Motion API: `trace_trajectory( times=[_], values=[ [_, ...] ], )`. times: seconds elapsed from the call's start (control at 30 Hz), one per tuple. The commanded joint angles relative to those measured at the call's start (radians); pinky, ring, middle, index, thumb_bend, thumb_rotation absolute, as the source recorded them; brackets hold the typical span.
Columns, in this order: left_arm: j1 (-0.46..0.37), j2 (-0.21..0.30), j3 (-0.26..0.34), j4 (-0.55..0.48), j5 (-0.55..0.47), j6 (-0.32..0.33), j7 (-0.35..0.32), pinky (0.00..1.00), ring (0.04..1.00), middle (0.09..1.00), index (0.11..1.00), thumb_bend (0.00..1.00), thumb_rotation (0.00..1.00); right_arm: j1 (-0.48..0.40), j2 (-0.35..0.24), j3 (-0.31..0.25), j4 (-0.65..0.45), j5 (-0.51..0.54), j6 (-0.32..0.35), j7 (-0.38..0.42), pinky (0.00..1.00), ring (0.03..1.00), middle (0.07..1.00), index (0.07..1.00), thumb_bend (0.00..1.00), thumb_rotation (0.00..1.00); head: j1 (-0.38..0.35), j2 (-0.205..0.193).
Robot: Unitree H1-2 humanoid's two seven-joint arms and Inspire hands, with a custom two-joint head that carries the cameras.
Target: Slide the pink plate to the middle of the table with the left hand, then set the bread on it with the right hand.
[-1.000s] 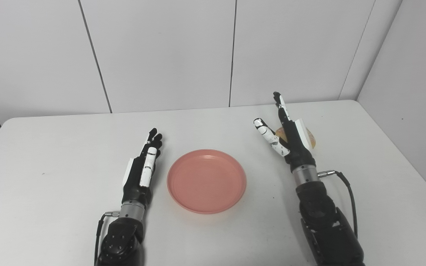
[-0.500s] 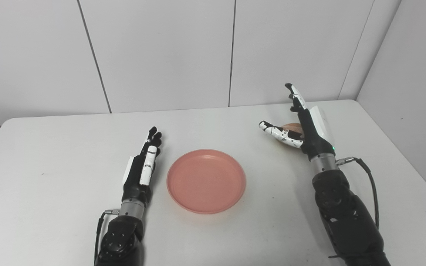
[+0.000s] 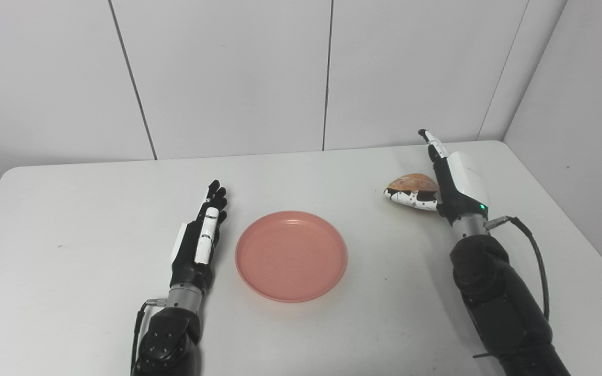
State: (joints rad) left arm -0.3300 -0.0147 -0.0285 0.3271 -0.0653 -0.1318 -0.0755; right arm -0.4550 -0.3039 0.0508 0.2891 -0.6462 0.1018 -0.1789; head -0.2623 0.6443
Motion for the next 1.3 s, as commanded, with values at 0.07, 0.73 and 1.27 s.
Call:
trace_trajectory(
  times=[0.07,0.73,1.27],
  values=[
    [-0.002,0.001,-0.001,-0.025,-0.007,0.015,-0.013,1.00,0.996,0.991,0.986,0.40,1.00,-0.056,-0.031,-0.008,0.011,0.008,0.001,-0.025,0.75,0.859,0.915,0.910,0.72,0.30,0.000,0.001],
    [0.011,-0.006,-0.004,-0.064,-0.005,0.048,-0.013,1.00,0.993,0.985,0.977,0.39,1.00,-0.066,-0.036,0.014,0.116,0.027,-0.013,-0.059,0.65,0.760,0.826,0.826,0.49,0.03,0.010,0.017],
    [0.010,-0.005,-0.007,-0.070,0.004,0.064,-0.009,1.00,0.988,0.980,0.974,0.37,1.00,-0.093,-0.027,0.048,0.223,0.039,-0.064,-0.196,0.46,0.588,0.679,0.731,0.41,0.00,0.018,0.027]
  ],
)
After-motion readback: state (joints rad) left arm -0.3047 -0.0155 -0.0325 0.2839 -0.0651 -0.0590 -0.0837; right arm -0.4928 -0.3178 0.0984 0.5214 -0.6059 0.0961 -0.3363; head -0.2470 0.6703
